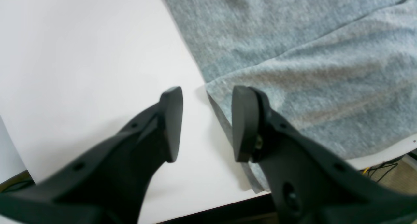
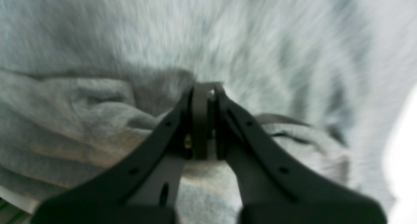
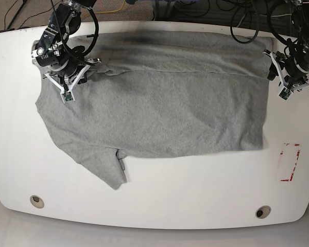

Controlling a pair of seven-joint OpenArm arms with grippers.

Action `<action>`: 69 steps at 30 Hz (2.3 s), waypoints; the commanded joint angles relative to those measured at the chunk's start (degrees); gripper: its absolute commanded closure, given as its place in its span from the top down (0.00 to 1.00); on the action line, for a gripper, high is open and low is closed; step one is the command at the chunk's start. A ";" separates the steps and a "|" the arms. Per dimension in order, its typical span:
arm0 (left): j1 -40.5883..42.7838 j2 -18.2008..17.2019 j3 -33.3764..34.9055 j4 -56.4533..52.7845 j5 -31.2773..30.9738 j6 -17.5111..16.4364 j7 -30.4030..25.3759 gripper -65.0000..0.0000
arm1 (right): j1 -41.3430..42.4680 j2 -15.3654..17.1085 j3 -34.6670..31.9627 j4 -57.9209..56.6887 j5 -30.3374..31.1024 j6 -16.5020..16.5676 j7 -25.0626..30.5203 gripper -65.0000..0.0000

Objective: Layout the t-shirt on the table in an organized manner, then fold the t-shirt properly
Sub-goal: 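Slide the right gripper along the shirt side toward the hem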

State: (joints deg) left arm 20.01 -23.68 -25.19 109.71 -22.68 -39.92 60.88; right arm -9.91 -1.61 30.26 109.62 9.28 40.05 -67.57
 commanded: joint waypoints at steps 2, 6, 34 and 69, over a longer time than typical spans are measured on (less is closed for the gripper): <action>-0.19 -0.89 -0.35 0.75 -0.14 0.05 -0.44 0.36 | 0.46 0.33 -0.06 2.42 0.52 -0.05 0.71 0.04; -0.10 -0.89 -0.26 0.75 -0.14 0.05 -0.44 0.36 | 1.08 0.33 -0.15 2.60 0.52 -0.05 0.71 0.04; 0.08 -0.89 -0.26 0.75 -0.14 0.05 -0.44 0.36 | 8.73 0.42 -0.24 2.33 0.61 -0.05 0.71 0.04; 0.87 -0.80 -0.26 0.75 -0.14 0.05 -0.44 0.36 | 14.26 0.33 -0.24 -0.57 0.52 -0.05 0.71 0.61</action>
State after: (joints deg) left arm 21.17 -23.49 -25.12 109.71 -22.65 -39.94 60.93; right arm 3.40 -1.45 30.04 107.85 9.28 40.07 -67.77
